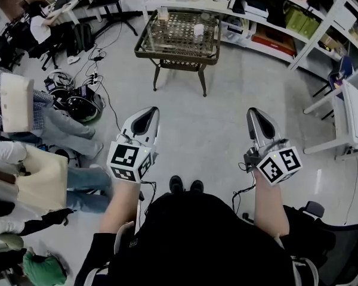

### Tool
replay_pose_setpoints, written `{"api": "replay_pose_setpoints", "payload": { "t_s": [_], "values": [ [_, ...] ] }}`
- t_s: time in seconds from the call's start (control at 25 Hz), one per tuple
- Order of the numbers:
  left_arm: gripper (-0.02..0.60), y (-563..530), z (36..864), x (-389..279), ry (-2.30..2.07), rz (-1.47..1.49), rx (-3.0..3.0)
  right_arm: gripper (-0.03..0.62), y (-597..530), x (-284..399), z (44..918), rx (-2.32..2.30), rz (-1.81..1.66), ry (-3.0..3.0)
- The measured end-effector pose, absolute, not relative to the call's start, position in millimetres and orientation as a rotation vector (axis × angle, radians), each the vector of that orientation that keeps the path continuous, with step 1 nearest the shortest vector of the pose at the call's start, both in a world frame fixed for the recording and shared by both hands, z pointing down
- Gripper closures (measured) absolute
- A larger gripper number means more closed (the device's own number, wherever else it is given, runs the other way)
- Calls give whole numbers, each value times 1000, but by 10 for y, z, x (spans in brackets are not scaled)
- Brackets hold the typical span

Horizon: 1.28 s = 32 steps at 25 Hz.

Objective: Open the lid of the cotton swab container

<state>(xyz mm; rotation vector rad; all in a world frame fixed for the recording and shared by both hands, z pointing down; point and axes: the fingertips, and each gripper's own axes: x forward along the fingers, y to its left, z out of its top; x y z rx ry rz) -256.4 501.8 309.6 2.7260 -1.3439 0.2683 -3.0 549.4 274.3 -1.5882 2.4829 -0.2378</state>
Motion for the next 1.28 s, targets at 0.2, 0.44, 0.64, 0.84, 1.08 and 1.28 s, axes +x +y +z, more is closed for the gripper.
{"api": "replay_pose_setpoints", "payload": {
  "t_s": [0.2, 0.44, 0.64, 0.84, 1.08, 1.28],
  "values": [
    [583, 5049, 3039, -2465, -1354, 272, 2731, 586, 5593, -24, 2588, -1560, -137, 2526],
    [583, 5152, 2986, -2288, -1350, 271, 2746, 585, 5724, 93, 2548, -1552, -85, 2545],
    [583, 5178, 3019, -2201, -1338, 285, 2747, 585, 5741, 235, 2669, -1564, -174, 2514],
    [583, 5072, 3085, -2149, -1326, 281, 2750, 585, 5672, 288, 2759, -1569, -217, 2504],
    [583, 4799, 3148, -2025, -1301, 255, 2749, 585, 5443, 372, 2804, -1576, -245, 2509],
    [583, 4409, 3171, -2001, -1286, 227, 2755, 585, 5056, 364, 2849, -1580, -275, 2504]
  ]
}}
